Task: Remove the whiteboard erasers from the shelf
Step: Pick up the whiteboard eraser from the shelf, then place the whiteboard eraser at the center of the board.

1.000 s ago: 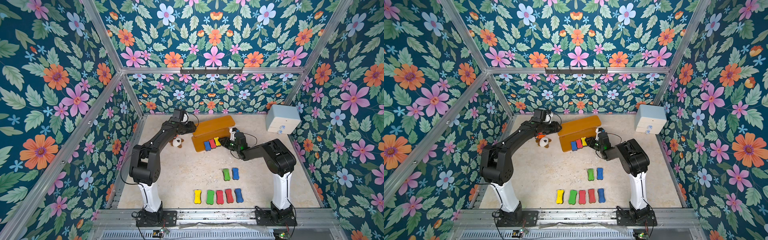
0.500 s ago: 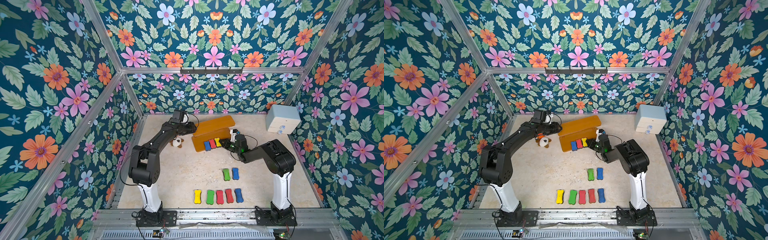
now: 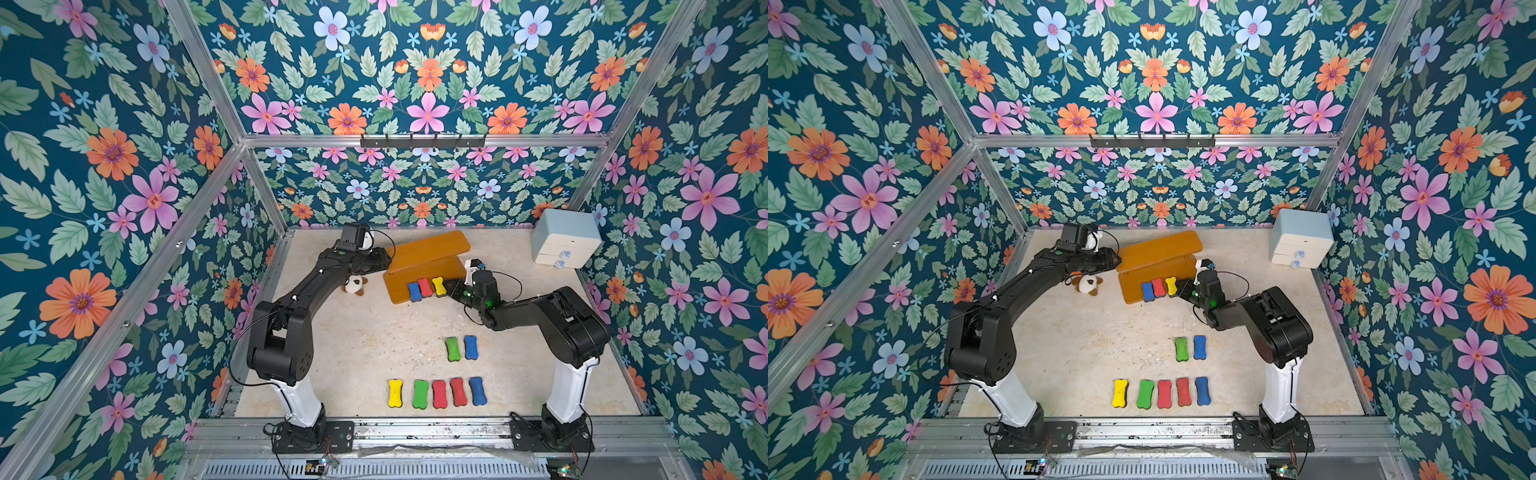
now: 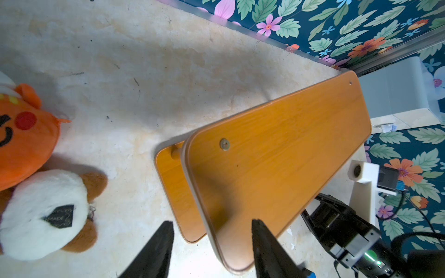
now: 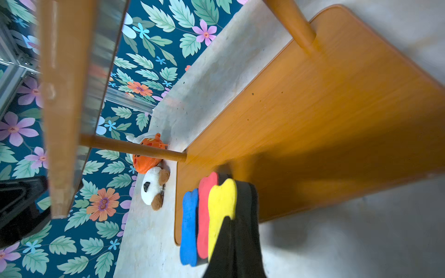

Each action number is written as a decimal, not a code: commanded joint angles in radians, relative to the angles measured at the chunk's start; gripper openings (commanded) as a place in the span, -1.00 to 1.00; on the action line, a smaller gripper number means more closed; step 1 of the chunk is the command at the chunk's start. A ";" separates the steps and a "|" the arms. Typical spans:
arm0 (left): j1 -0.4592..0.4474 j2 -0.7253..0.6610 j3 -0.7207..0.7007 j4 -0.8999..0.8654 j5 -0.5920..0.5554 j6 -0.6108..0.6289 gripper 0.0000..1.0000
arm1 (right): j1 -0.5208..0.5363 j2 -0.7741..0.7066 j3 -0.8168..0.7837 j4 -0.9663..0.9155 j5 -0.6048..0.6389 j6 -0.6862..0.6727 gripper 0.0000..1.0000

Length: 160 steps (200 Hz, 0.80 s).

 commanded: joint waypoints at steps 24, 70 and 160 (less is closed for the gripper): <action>0.001 -0.103 -0.140 0.035 0.030 -0.015 0.17 | 0.126 -0.221 -0.160 -0.109 0.271 0.085 -1.00; -0.001 -0.171 -0.222 0.057 0.071 -0.010 0.17 | 0.421 -0.490 -0.299 -0.325 0.592 0.260 -1.00; -0.003 -0.215 -0.255 0.090 0.102 -0.015 0.18 | 0.646 -0.422 -0.320 -0.416 0.678 0.456 -1.00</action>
